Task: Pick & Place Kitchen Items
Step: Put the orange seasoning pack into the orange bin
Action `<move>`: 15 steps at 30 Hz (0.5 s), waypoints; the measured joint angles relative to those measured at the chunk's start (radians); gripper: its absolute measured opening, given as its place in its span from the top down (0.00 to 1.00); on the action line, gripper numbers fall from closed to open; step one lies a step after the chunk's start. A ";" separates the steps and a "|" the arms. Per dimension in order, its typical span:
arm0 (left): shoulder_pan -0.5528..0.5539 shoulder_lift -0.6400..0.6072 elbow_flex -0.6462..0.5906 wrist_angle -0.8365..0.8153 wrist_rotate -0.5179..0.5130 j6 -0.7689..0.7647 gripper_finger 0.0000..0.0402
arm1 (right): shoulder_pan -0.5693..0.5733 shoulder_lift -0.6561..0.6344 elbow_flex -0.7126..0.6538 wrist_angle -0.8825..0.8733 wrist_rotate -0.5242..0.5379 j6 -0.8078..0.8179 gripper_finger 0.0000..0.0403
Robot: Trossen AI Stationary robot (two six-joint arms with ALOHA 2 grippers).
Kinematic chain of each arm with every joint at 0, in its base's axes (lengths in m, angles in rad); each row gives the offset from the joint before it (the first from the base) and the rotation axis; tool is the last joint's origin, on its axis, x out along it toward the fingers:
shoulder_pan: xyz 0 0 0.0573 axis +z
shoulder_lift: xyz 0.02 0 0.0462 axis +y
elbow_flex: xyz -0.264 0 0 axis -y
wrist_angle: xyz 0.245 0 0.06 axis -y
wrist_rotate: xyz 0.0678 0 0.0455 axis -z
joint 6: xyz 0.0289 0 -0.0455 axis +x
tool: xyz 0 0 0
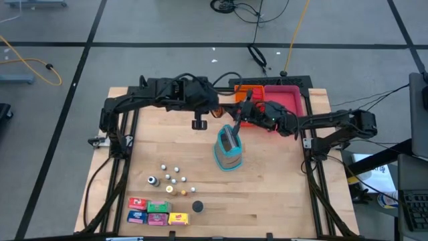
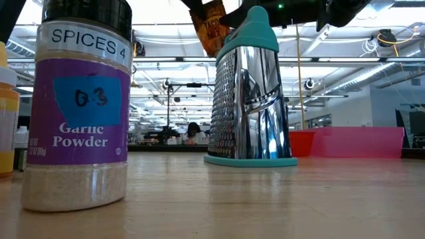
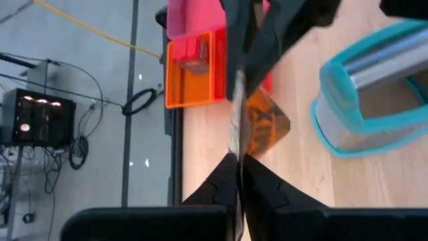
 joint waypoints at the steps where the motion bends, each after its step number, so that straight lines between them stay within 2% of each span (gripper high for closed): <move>1: 0.000 0.000 0.000 -0.011 -0.002 -0.007 0.95 | -0.003 -0.004 -0.001 -0.002 0.000 0.001 1.00; 8: 0.003 -0.011 0.000 -0.053 -0.117 -0.047 0.95 | -0.015 -0.006 -0.001 -0.002 0.001 0.006 1.00; 12: 0.015 -0.045 0.000 -0.054 -0.124 -0.056 0.94 | -0.015 -0.006 -0.001 -0.018 0.001 0.006 1.00; 15: 0.025 -0.074 0.000 -0.064 -0.124 -0.073 0.90 | -0.020 -0.006 -0.001 -0.019 0.003 0.006 1.00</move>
